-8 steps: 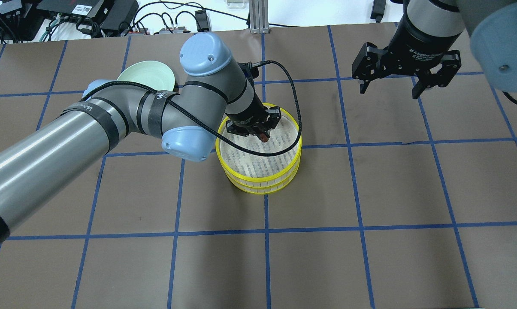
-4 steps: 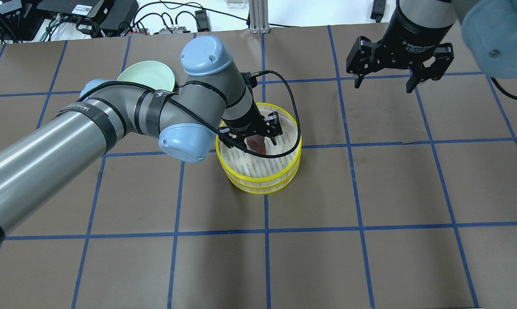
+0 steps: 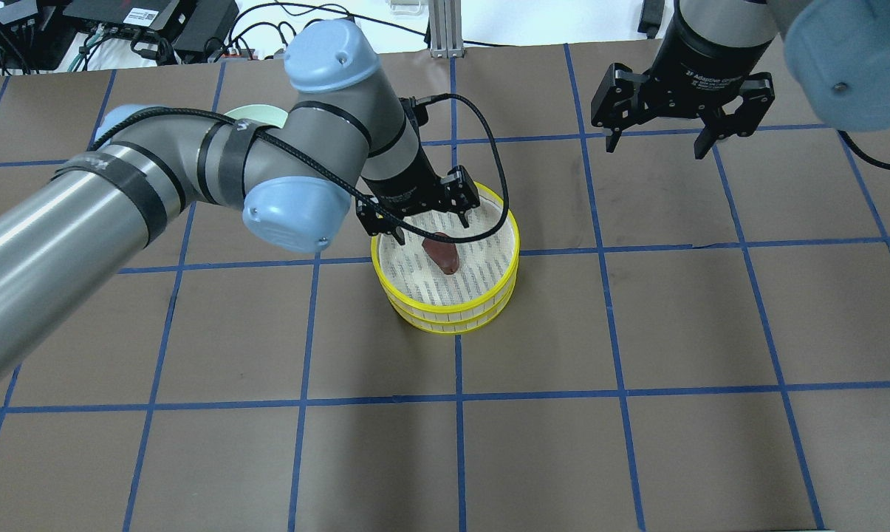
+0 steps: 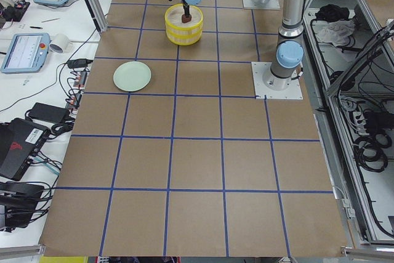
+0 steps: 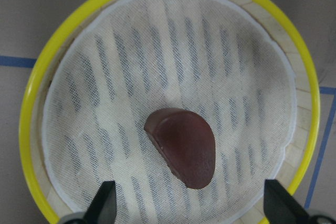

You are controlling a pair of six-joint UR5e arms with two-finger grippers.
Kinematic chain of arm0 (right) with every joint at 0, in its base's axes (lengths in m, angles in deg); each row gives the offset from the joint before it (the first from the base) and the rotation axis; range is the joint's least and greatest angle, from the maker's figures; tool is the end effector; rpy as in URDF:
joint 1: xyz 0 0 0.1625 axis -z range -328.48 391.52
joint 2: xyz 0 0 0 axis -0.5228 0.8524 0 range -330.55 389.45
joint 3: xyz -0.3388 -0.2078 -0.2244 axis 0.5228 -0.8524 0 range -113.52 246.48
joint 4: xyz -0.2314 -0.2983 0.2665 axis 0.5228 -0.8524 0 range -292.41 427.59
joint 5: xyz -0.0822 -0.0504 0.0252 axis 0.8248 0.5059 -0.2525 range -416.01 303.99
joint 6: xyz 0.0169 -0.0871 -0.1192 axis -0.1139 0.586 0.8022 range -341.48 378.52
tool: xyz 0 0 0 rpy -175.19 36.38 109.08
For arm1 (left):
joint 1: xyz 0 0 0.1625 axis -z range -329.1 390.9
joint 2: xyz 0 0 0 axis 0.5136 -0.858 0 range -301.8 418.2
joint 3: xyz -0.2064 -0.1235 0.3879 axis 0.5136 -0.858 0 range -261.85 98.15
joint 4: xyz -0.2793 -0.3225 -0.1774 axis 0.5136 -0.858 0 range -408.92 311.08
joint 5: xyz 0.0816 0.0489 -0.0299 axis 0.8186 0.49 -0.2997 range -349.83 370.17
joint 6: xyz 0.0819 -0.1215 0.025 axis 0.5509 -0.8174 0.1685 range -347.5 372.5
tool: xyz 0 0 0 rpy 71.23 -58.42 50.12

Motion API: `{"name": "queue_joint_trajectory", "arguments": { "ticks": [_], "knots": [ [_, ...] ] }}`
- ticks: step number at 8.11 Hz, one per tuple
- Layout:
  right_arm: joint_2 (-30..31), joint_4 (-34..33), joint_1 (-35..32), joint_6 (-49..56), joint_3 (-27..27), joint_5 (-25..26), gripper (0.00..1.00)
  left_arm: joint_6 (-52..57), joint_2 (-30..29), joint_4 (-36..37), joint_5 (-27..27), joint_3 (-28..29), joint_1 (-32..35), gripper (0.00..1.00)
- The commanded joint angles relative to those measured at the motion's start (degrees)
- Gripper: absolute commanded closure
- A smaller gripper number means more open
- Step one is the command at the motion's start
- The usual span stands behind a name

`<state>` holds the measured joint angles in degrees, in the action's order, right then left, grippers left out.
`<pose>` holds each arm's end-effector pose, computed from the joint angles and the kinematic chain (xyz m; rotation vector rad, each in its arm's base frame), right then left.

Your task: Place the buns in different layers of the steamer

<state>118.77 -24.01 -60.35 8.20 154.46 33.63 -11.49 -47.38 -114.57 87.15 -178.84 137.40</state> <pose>0.1523 -0.5503 0.4860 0.2302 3.1204 -0.0788 -0.3401 -0.5618 0.2906 0.1855 -2.9110 -0.0731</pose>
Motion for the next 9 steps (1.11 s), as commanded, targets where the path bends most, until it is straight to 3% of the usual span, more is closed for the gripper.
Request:
{"name": "queue_joint_trajectory", "arguments": {
  "ticks": [1, 3, 5, 7, 9],
  "knots": [
    [-0.03, 0.01, 0.03, 0.03, 0.00, 0.01, 0.00, 8.71, 0.82, -4.38, 0.19, 6.00, -4.43, 0.00],
    [-0.03, -0.07, 0.03, 0.03, 0.00, 0.10, 0.00, 17.53, 2.82, -9.65, 1.32, 7.51, -9.96, 0.00],
    [-0.03, -0.07, -0.06, 0.03, 0.09, -0.07, 0.00, 23.26, 7.30, -15.71, 6.75, 7.52, -14.19, 0.00],
    [-0.11, -0.07, -0.06, 0.03, 0.09, -0.16, 0.00, 25.22, 11.26, -20.19, 11.51, 7.43, -14.73, 0.00],
    [-0.03, -0.07, -0.06, 0.03, 0.09, -0.16, 0.00, 24.70, 15.13, -23.90, 12.50, 6.47, -14.47, 0.00]
  ]
}}
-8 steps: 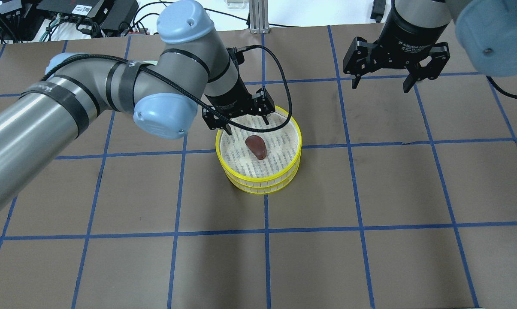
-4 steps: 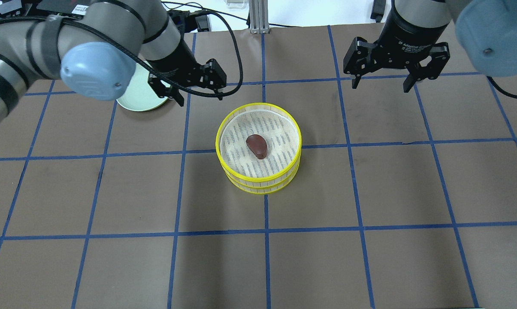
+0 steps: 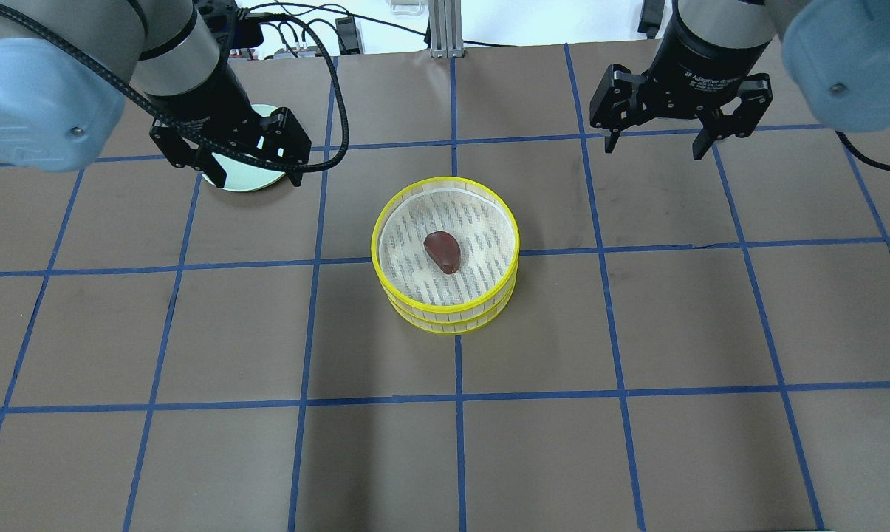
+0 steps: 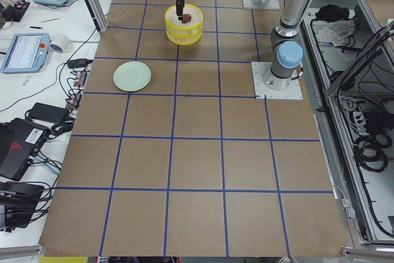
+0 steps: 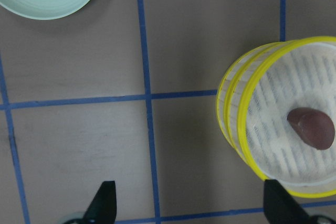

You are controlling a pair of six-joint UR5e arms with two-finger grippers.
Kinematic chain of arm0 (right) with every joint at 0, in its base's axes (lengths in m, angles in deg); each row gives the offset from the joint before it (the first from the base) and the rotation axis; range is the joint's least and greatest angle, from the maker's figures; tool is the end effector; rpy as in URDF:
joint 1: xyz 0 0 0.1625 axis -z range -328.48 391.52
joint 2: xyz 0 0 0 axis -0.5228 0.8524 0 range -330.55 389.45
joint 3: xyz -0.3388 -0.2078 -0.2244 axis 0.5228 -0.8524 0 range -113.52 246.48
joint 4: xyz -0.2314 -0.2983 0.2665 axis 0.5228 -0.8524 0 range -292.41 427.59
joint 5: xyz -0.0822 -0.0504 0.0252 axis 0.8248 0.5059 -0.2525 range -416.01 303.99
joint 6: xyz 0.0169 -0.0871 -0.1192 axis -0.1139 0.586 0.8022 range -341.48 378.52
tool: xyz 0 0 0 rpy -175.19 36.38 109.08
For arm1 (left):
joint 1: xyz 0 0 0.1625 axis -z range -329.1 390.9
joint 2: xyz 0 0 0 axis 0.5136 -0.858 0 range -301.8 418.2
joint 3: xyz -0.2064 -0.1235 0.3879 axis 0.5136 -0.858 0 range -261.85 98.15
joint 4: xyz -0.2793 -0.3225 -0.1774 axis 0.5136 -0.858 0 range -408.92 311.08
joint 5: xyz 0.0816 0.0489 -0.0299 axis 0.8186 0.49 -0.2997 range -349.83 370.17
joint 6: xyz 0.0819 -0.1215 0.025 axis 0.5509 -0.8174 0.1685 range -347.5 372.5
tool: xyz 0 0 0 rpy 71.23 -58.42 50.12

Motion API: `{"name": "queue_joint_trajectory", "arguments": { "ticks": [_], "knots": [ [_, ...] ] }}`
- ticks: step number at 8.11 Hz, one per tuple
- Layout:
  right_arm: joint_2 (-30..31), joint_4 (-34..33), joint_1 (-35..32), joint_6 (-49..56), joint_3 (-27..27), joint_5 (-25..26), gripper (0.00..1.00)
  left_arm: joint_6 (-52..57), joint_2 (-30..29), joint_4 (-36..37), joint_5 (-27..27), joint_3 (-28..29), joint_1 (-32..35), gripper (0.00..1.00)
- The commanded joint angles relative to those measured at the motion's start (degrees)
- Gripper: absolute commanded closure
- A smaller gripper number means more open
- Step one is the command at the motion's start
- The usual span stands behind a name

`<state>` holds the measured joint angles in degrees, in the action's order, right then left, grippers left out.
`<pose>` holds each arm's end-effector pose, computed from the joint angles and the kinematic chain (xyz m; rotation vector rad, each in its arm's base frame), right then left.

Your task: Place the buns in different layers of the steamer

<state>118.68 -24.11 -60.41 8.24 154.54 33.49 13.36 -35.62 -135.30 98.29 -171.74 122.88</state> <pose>0.1533 -0.5507 0.4846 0.2272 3.1183 -0.0764 -0.1576 -0.5663 0.4404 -0.0768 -3.1079 -0.0034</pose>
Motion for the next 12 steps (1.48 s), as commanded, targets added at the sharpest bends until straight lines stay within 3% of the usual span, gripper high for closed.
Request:
{"name": "queue_joint_trajectory", "arguments": {
  "ticks": [1, 12],
  "knots": [
    [0.06, 0.03, 0.00, 0.00, 0.00, -0.03, 0.00, -0.24, 3.91, -3.26, 2.83, -0.81, 0.04, 0.00],
    [0.06, 0.21, 0.00, 0.00, 0.18, -0.11, 0.00, 0.29, 4.09, -3.79, 3.73, -2.22, -0.40, 0.00]
  ]
}}
